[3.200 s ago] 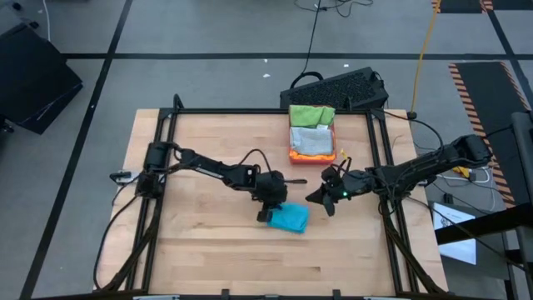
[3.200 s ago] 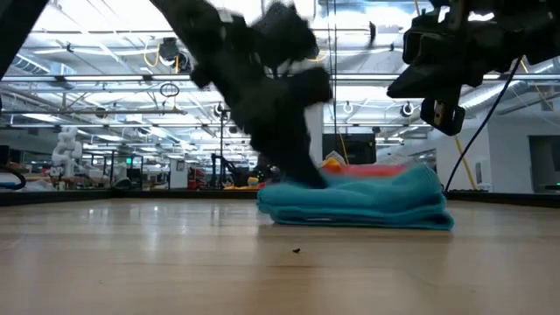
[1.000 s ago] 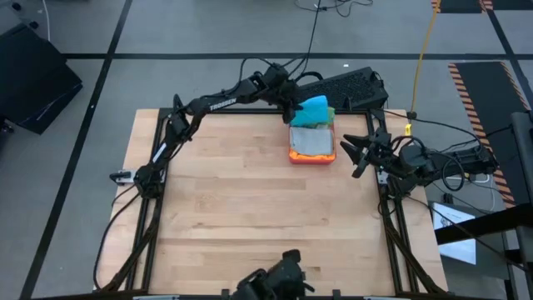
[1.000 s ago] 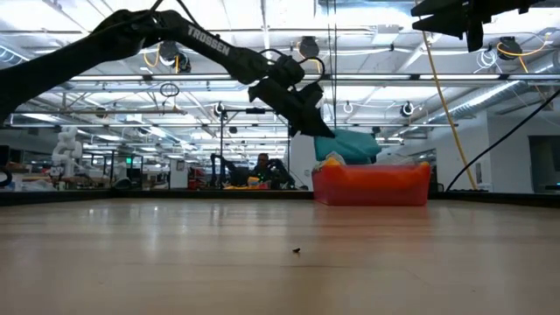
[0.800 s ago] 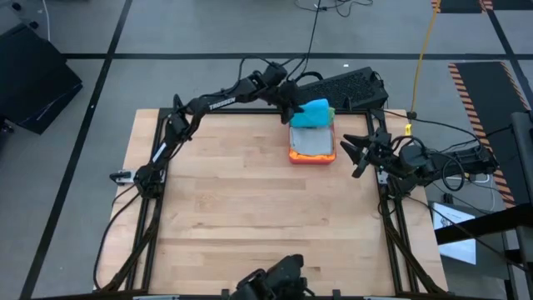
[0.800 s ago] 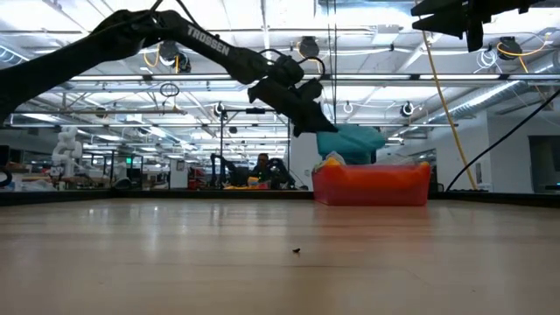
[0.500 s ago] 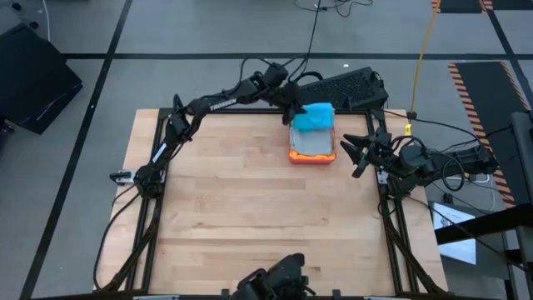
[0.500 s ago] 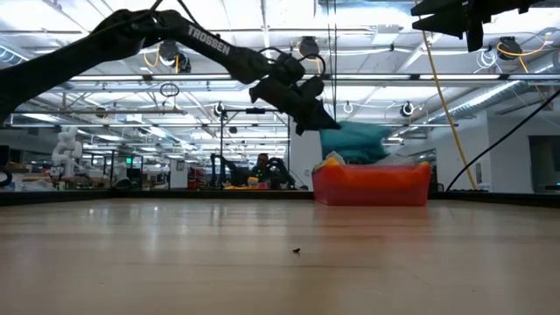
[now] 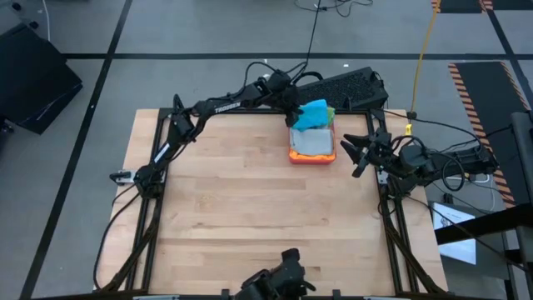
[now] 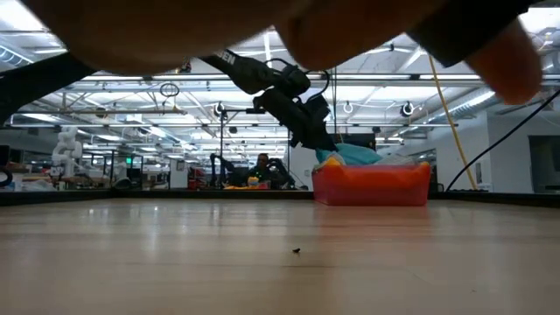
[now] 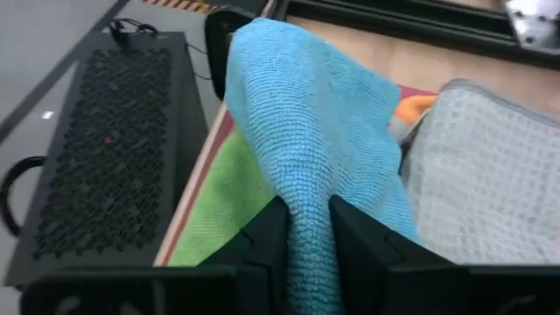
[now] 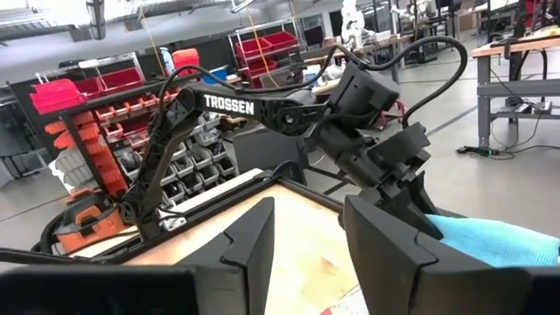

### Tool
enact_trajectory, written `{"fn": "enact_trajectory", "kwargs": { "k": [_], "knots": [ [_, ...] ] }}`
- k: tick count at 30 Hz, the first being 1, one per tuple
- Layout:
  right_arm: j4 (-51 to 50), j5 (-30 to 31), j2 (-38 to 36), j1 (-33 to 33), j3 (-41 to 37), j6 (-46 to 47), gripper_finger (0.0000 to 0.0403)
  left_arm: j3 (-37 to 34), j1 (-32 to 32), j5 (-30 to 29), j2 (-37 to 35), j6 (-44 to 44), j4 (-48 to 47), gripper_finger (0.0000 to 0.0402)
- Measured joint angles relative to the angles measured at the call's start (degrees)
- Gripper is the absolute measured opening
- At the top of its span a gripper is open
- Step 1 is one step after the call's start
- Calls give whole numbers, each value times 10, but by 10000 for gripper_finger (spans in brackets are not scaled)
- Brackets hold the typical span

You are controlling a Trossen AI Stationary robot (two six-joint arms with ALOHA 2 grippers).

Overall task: Fold microfiber towels
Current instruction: Stack the blue microfiber cloth on top of the dark green microfiber cloth in the red bin

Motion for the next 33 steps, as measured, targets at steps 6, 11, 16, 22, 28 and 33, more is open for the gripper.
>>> {"fn": "enact_trajectory", "kwargs": {
  "k": [6,11,16,22,28,33],
  "knots": [
    [0,2,0,0,0,-4,130,0,-13,-66,0,8,-6,131],
    [0,2,0,0,0,-6,130,0,-30,-129,-20,15,-18,160],
    [0,17,3,-5,0,-1,130,0,-40,-179,-45,18,-20,162],
    [5,0,32,-52,0,28,125,0,-43,-230,-96,10,-32,160],
    [17,-138,104,-160,40,14,99,0,-43,-263,-180,-90,-126,141],
    [17,-313,202,-298,104,-10,67,1,-68,-276,-273,-197,-220,109]
  ]
}}
